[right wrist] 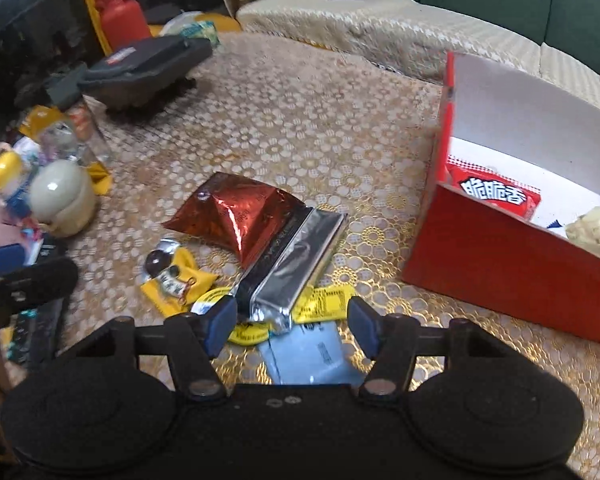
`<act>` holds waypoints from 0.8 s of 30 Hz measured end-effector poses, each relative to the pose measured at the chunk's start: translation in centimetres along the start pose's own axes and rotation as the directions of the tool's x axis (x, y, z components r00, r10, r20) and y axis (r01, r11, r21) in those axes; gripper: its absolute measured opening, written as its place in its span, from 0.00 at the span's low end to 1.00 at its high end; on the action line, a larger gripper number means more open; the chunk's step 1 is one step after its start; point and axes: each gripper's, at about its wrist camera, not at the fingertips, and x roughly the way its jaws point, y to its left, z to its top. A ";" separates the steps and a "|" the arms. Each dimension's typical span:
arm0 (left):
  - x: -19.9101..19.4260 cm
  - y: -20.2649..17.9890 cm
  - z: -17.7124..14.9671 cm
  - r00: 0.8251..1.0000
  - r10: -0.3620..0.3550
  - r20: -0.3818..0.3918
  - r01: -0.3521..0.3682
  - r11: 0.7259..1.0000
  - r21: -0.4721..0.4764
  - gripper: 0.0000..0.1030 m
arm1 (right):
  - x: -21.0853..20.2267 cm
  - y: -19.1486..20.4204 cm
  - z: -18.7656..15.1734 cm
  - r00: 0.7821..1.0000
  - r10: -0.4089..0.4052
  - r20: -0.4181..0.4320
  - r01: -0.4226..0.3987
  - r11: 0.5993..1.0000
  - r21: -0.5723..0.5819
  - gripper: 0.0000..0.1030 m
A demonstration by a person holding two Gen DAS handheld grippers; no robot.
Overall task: Organize snacks
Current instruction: 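Withdraw both tools from the box toward the remaining snacks, then grasp the red Oreo bag with the left tool while the right tool grasps the silver bar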
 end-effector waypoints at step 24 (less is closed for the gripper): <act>3.8 1.2 2.6 0.999 -0.035 -0.018 0.034 0.999 -0.041 0.84 | 6.3 1.6 3.9 0.990 -0.096 -0.102 0.105 0.990 0.093 0.58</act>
